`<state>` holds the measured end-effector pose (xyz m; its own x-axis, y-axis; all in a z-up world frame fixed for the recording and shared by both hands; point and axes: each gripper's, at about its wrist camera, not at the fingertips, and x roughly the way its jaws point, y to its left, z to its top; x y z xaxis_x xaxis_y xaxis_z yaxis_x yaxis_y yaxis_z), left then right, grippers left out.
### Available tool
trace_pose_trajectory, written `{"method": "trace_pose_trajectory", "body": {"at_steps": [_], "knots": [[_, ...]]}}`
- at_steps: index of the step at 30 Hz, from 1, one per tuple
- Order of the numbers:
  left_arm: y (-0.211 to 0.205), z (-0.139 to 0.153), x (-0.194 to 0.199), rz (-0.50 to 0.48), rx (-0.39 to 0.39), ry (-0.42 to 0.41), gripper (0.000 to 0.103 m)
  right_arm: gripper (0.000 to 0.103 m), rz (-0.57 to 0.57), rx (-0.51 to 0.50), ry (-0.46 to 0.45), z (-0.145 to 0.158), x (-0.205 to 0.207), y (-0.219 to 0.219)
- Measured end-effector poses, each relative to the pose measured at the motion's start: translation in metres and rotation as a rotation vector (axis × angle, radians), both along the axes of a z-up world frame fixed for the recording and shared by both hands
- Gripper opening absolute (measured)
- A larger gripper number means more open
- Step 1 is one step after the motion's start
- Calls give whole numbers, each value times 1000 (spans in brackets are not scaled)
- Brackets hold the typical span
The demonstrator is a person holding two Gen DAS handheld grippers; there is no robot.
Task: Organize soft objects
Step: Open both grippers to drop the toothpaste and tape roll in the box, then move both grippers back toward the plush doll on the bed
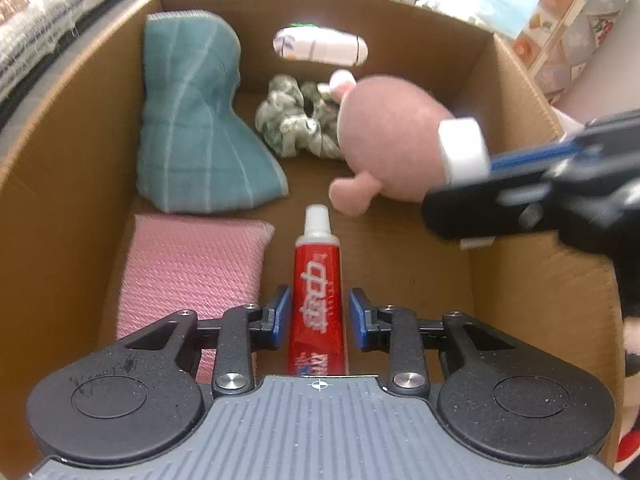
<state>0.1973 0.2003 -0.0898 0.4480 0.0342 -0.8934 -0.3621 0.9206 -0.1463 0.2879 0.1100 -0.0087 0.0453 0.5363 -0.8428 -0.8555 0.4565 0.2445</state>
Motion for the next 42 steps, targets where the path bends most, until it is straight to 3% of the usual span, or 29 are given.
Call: {"method": "trace_pose_trajectory", "body": {"at_steps": [11,15,21,29,33,38,42], "knots": [[9,22,-28,51,3,-81,48,18,23,-213,22,-26,-2,24],[16,24,-34,95,18,-82,50,20,12,-277,8,-36,1,36],[30,22,-38,145,-33,-72,51,20,-21,-323,5,-50,8,47],[28,27,-42,144,-19,-94,54,20,-40,-290,-15,-41,5,40],[23,31,-44,132,7,-112,57,21,-32,-244,-98,-17,-5,25],[15,31,-38,99,41,-108,57,21,-66,-141,-118,18,-8,-11],[8,23,-23,69,97,-47,56,21,-105,-20,-90,43,-18,-51]]}}
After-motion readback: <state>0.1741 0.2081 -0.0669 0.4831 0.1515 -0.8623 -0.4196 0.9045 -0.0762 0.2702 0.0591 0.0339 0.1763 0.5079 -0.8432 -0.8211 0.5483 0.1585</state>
